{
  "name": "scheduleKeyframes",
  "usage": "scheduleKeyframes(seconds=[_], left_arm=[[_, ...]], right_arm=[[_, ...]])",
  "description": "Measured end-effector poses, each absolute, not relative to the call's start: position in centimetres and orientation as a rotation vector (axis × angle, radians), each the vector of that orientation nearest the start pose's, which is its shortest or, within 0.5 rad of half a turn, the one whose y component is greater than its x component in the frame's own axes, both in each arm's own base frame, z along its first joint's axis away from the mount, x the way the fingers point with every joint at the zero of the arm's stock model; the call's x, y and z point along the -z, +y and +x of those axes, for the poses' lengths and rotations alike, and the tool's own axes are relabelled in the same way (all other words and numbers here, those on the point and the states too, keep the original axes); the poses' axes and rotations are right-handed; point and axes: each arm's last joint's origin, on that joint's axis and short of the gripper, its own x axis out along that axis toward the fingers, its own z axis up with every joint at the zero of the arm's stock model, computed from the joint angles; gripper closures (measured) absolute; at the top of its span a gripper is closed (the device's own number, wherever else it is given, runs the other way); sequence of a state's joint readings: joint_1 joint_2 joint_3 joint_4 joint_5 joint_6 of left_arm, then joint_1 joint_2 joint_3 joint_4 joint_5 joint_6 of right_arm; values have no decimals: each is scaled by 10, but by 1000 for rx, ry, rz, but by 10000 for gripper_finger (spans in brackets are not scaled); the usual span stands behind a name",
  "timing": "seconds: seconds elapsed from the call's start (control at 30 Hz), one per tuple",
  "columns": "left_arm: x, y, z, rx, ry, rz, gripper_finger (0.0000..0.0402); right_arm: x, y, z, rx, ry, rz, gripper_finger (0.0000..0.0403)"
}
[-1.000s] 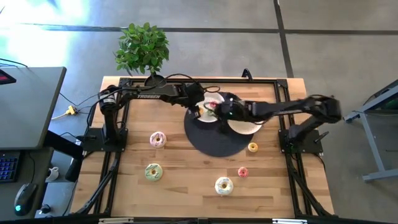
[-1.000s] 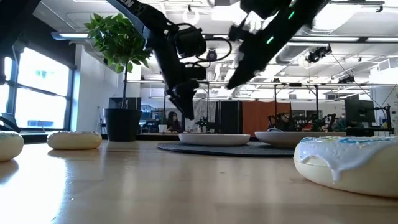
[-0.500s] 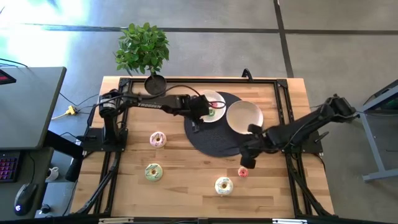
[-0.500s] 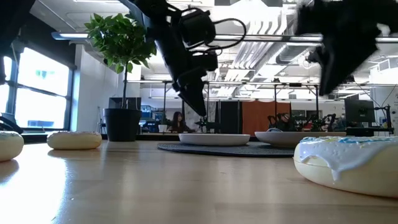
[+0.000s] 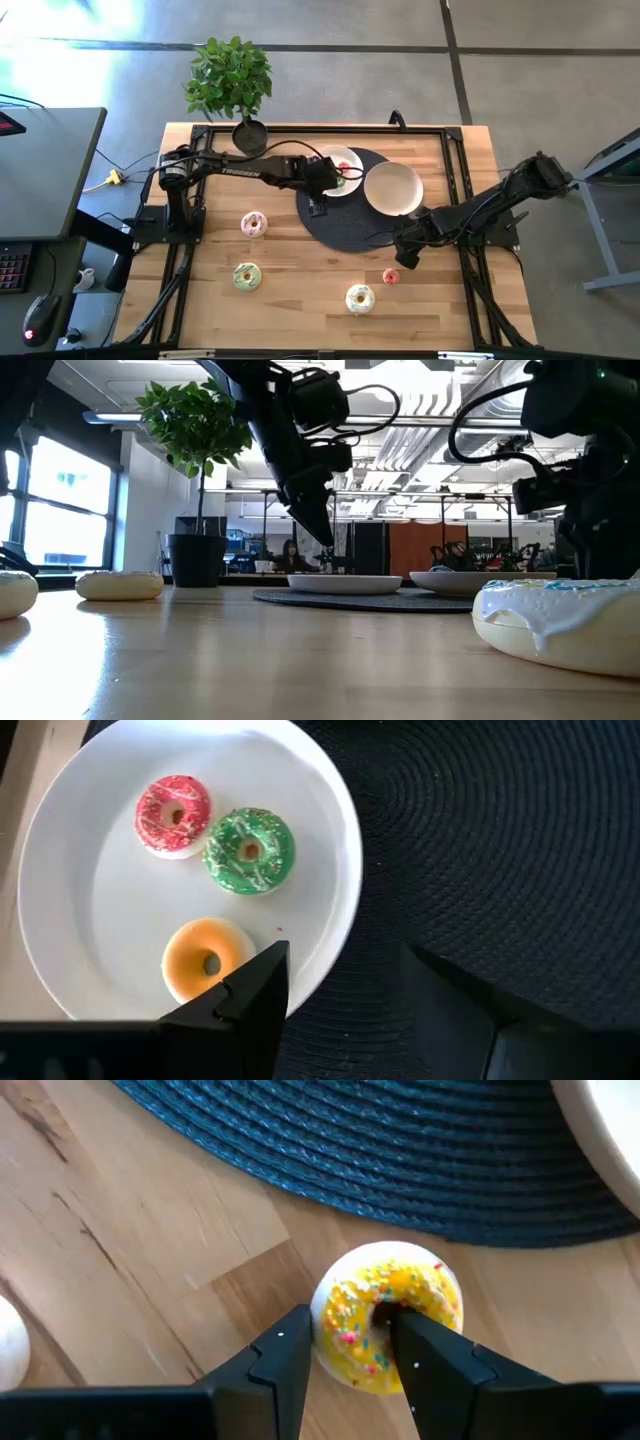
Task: Pick & Place donuts
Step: Put the small yellow donut on the white plate
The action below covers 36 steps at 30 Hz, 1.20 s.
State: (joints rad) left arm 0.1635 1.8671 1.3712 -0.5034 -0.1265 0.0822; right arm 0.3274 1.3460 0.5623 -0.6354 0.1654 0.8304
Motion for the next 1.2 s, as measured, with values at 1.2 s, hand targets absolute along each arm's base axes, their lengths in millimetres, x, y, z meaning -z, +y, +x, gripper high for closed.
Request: scheduleKeyframes(seconds=[1.2], left_arm=[[-203,74,359,-597,1295,238,214]], right_arm=[[-183,-99,299,769,623,248,396]])
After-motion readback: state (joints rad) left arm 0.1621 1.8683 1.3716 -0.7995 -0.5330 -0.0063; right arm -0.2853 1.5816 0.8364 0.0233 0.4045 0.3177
